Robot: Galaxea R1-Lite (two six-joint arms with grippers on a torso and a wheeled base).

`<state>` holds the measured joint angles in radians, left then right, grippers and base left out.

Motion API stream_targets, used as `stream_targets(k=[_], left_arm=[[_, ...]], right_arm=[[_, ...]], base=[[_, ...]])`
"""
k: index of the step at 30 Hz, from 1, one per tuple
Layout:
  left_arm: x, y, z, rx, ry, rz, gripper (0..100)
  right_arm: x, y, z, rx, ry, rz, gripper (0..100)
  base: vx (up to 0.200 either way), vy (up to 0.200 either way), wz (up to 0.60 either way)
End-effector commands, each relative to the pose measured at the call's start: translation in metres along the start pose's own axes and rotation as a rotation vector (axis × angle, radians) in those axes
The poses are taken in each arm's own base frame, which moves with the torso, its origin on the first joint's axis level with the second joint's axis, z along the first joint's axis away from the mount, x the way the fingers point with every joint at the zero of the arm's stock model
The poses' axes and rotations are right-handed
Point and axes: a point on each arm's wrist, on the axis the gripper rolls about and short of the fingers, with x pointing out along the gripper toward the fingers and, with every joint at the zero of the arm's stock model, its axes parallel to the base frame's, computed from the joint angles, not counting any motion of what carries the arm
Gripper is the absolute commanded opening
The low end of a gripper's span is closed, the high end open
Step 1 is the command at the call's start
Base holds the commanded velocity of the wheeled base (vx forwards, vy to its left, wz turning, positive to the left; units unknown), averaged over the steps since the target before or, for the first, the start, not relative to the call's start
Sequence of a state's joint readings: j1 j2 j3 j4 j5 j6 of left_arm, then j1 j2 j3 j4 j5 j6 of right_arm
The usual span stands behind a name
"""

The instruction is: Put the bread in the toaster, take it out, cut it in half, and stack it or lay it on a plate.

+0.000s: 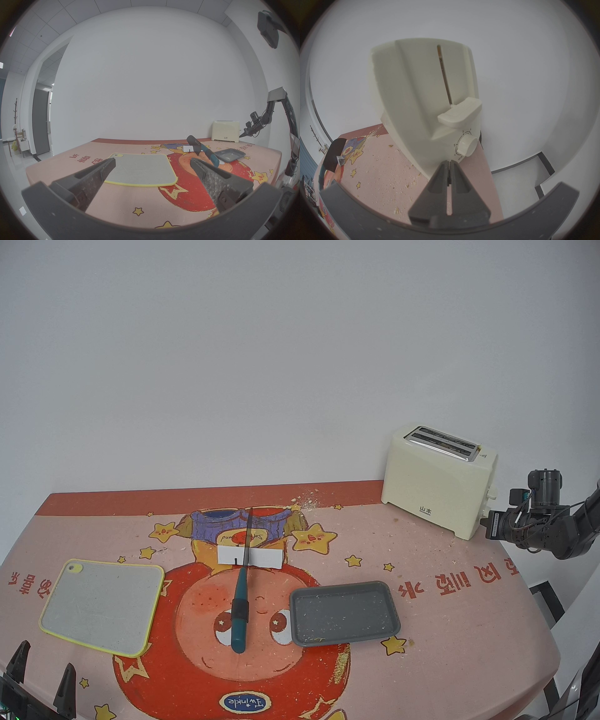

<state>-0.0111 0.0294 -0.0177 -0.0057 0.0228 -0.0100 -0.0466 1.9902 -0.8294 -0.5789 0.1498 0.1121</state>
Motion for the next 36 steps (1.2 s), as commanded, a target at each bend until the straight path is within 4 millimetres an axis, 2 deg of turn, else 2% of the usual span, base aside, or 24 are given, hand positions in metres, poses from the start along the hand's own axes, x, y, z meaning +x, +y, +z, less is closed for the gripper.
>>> stream_targets(k=[1, 8, 12, 31, 36], left_arm=[[0.001, 0.0, -0.005, 0.001, 0.017, 0.001, 100], [0.001, 0.0, -0.005, 0.001, 0.017, 0.001, 100], [0.001, 0.0, -0.005, 0.0, 0.017, 0.001, 100], [0.001, 0.0, -0.005, 0.0, 0.017, 0.001, 100], [0.001, 0.0, -0.005, 0.0, 0.017, 0.001, 100]], right_arm=[[-0.003, -0.003, 0.003, 0.003, -0.014, -0.006, 0], [-0.016, -0.001, 0.01, 0.001, -0.044, 0.001, 0], [-0.017, -0.001, 0.013, -0.001, -0.055, -0.003, 0], [-0.006, 0.0, 0.016, -0.003, -0.059, -0.002, 0], [0.0, -0.002, 0.01, -0.001, -0.035, -0.006, 0]], base=[[0.0, 0.0, 0.0], [0.0, 0.0, 0.0], [0.0, 0.0, 0.0], [0.0, 0.0, 0.0], [0.0, 0.0, 0.0]])
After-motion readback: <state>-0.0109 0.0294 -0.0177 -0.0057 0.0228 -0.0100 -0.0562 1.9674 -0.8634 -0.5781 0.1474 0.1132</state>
